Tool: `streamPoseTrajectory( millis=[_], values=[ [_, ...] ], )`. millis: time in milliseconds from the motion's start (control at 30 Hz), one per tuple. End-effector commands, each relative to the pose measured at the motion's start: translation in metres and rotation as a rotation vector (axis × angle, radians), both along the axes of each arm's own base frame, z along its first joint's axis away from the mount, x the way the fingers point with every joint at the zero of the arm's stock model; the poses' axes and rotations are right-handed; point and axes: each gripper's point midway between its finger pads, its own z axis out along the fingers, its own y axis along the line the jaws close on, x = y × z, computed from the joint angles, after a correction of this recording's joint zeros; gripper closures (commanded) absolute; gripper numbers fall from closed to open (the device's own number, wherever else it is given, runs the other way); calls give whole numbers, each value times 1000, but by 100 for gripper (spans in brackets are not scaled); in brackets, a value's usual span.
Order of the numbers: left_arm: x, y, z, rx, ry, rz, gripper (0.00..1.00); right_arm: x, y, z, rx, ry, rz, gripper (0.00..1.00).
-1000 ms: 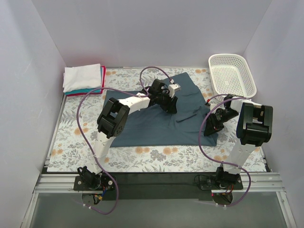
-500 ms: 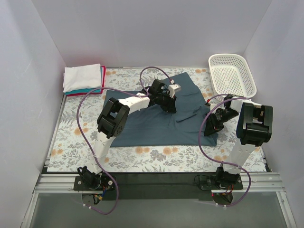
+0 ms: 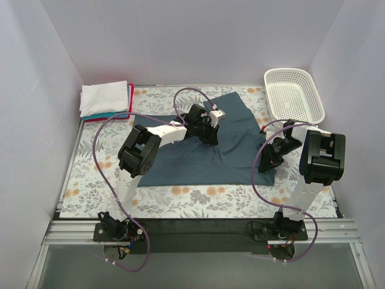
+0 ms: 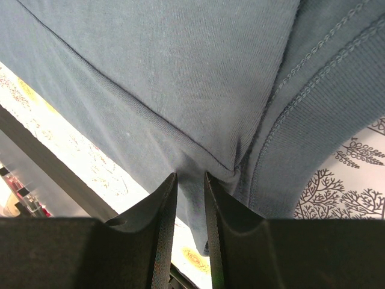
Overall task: Fold and stack the t-shirts
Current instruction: Fold the tshirt
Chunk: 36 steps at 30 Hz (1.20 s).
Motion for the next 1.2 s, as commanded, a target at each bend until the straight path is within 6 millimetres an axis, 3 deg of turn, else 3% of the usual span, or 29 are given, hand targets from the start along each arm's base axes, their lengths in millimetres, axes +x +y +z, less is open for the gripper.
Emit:
streamPoseTrajectory(
  millis=[0,133,400,733,833,900,967,1033,1100,1133,1167],
  values=[
    [11,6,42,-32,-99,24,100,-8,-15,-14,-80,14,33,68],
    [13,8,43,-29,-112,42,100,-7,-15,-13,-85,13,34,68],
    [25,15,67,-66,-191,100,100,-7,-14,-14,-75,17,30,68],
    [26,23,54,-33,-194,126,100,-7,-14,-13,-76,14,30,68],
    [31,24,52,-16,-208,138,88,-7,-14,-13,-80,14,30,68],
    [30,30,49,21,-190,147,72,-8,-15,-13,-83,15,31,68],
    [25,43,52,47,-166,155,52,-8,-17,-11,-96,7,34,68],
    [21,66,51,70,-131,182,49,-6,-19,-7,-108,-11,38,68],
    [20,98,77,39,-107,242,49,0,-21,0,-117,-42,43,68],
    [8,117,69,63,-49,257,49,6,-21,7,-116,-63,45,68],
    [4,131,88,51,-56,273,50,9,-21,12,-113,-80,48,68]
  ],
)
